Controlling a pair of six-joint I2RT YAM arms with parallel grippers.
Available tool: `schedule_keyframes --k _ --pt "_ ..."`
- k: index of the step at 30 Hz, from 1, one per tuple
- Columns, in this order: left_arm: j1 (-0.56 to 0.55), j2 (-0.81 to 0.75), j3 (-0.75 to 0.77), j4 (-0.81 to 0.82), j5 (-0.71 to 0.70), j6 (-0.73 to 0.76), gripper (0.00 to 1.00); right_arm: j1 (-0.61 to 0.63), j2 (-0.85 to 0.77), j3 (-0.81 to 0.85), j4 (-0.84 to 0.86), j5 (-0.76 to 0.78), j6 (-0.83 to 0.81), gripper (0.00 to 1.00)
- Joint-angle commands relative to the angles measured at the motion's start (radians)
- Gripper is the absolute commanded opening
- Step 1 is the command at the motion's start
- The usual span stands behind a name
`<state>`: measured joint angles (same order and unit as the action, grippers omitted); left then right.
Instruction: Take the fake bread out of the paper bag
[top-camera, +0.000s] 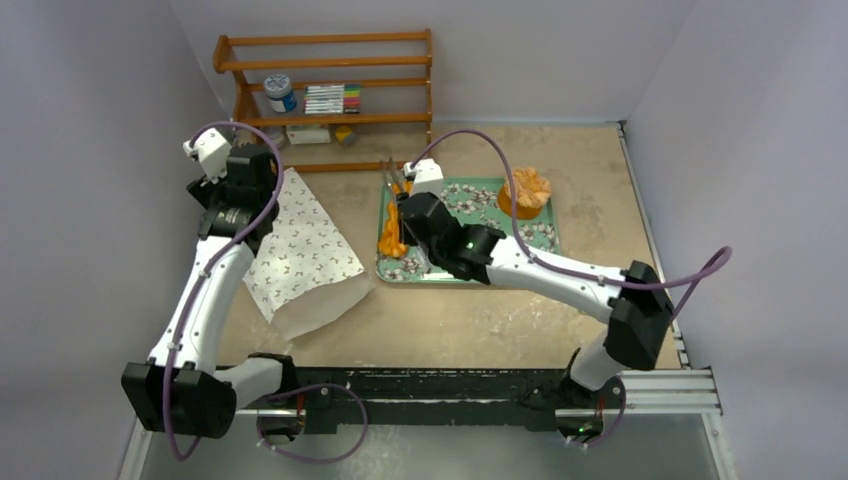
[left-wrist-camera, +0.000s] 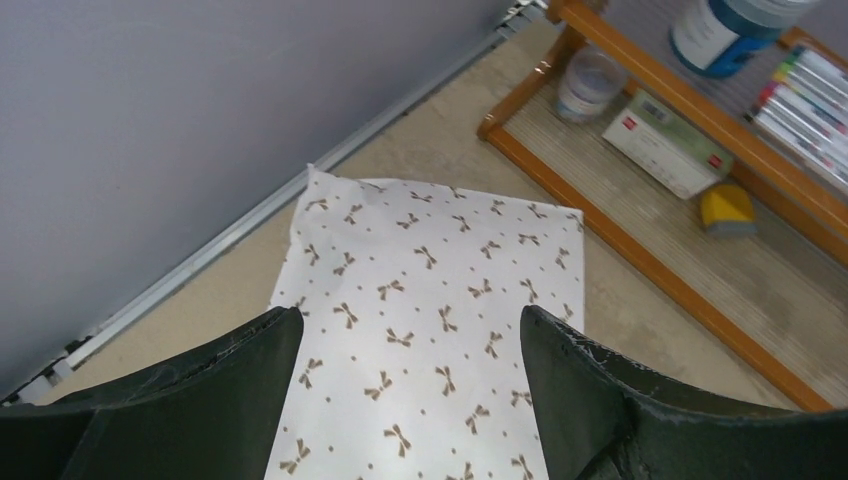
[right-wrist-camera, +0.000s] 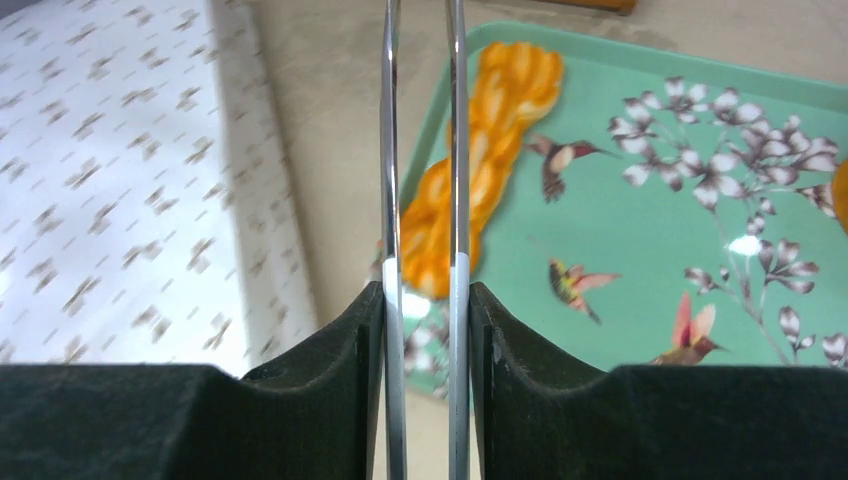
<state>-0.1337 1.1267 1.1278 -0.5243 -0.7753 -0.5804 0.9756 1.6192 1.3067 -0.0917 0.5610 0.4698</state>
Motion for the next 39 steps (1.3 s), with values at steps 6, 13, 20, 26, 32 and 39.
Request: schedule_keyframes --k 6,13,20,26,32,39 --pt "0.175 0.116 0.098 -0.048 0.091 -0.020 0.81 0.319 -0.291 -0.132 -0.158 0.181 0.075 0.35" --pt "0.246 0.150 0.066 -0.033 0.103 -0.069 0.81 0.569 -0.448 -0.245 -0.235 0.225 0.168 0.35" --pt "0.333 0.224 0.071 -0.033 0.154 -0.085 0.81 0.786 -0.401 -0.237 -0.299 0.246 0.176 0.35" --pt "0.345 0.257 0.058 -0.019 0.156 -0.084 0.81 0.823 -0.354 -0.237 -0.271 0.211 0.192 0.35" --pt "0.353 0.259 0.030 0.004 0.166 -0.101 0.81 0.821 -0.293 -0.260 -0.185 0.163 0.154 0.36" --pt "0.354 0.281 0.032 0.015 0.186 -0.114 0.80 0.746 -0.174 -0.231 -0.090 0.092 0.086 0.37"
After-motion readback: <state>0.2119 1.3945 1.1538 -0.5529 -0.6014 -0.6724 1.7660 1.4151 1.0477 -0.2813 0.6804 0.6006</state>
